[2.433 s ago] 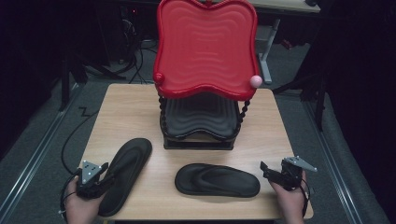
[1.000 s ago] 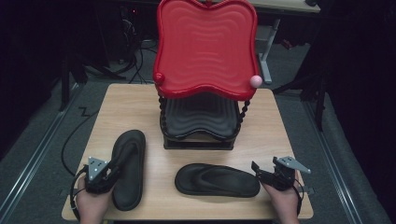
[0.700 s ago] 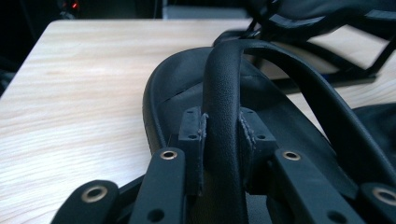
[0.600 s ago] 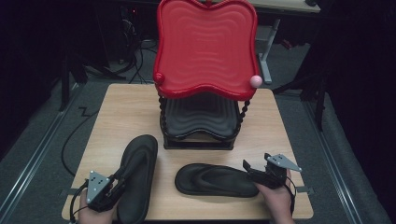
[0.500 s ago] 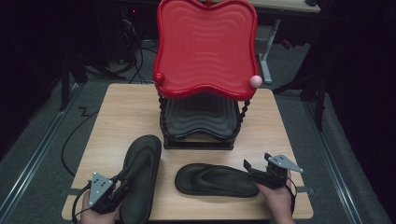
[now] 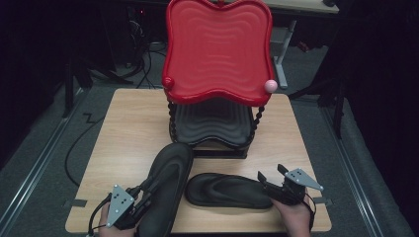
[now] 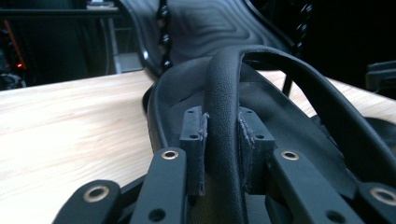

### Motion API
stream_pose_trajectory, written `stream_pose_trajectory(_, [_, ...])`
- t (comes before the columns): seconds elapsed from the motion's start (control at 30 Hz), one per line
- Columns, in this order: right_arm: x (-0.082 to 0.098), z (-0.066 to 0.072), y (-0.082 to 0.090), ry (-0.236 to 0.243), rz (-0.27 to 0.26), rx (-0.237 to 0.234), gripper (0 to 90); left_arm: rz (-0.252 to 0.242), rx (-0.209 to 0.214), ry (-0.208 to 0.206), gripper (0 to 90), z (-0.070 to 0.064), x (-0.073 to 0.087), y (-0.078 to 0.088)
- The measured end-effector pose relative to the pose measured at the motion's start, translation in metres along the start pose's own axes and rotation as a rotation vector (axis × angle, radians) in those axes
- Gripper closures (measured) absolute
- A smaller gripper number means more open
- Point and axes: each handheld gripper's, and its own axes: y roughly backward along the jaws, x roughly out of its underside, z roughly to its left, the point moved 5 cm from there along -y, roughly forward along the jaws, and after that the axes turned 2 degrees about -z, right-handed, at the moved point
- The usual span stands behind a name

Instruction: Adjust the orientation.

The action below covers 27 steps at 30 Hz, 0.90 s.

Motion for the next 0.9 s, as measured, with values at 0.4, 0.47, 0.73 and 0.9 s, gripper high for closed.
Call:
stream_pose_trajectory(0.4, [-0.005, 0.026, 0.018, 0.044, -0.047, -0.028, 14.7, -0.049, 0.084, -0.034, 74.9, -0.024, -0.016, -0.014])
stream_pose_trajectory(0.47, [-0.006, 0.029, 0.019, 0.045, -0.047, -0.034, 15.0, -0.049, 0.084, -0.036, 75.0, -0.026, -0.017, -0.019])
stream_pose_trajectory(0.73, [-0.021, 0.042, 0.025, 0.037, -0.088, -0.067, 17.2, -0.038, 0.065, -0.080, 75.4, -0.035, -0.023, -0.044])
stream_pose_trajectory(0.9, [-0.039, 0.052, 0.026, 0.038, -0.125, -0.100, 17.7, -0.059, 0.042, -0.076, 75.9, -0.037, -0.031, -0.057])
